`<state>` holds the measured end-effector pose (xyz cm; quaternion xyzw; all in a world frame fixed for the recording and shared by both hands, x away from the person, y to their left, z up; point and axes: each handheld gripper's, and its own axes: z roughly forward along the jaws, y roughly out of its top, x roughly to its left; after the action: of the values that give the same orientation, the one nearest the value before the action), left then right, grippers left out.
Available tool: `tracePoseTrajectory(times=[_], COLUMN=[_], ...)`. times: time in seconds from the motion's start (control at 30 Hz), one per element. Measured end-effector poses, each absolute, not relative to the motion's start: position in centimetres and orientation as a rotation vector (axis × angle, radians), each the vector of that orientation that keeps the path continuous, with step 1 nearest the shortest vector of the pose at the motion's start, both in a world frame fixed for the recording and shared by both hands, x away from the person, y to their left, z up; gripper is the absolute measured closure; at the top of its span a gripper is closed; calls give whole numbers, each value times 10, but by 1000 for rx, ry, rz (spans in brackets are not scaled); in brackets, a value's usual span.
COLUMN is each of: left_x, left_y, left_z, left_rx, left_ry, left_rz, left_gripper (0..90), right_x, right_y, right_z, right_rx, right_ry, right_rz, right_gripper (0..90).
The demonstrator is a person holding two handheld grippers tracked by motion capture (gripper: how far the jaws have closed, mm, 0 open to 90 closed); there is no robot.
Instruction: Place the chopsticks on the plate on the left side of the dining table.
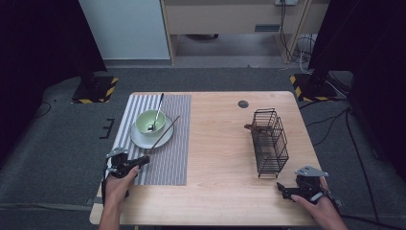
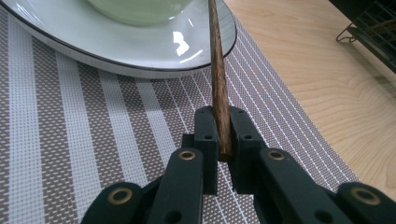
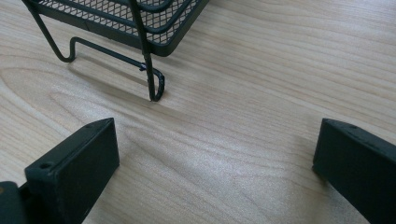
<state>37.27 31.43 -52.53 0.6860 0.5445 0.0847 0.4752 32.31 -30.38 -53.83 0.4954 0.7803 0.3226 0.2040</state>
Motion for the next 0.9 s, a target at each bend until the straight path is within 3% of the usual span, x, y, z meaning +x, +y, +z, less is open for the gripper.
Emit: tracePoseTrajectory(times=[0.3,0.9], left_x=[373,374], left_y=[317,319], left_z=[-530,-533], left_rx=[1650,1688], left_ry=[1354,1400], left_rz=[154,226], left_gripper=[832,822], right_x=[323,323], right_y=[-304,-304], right_z=[-538,-538], right_rx=[1382,1380], right_ry=[2177,2177], right_rz=[900,900], right_gripper=[4,4])
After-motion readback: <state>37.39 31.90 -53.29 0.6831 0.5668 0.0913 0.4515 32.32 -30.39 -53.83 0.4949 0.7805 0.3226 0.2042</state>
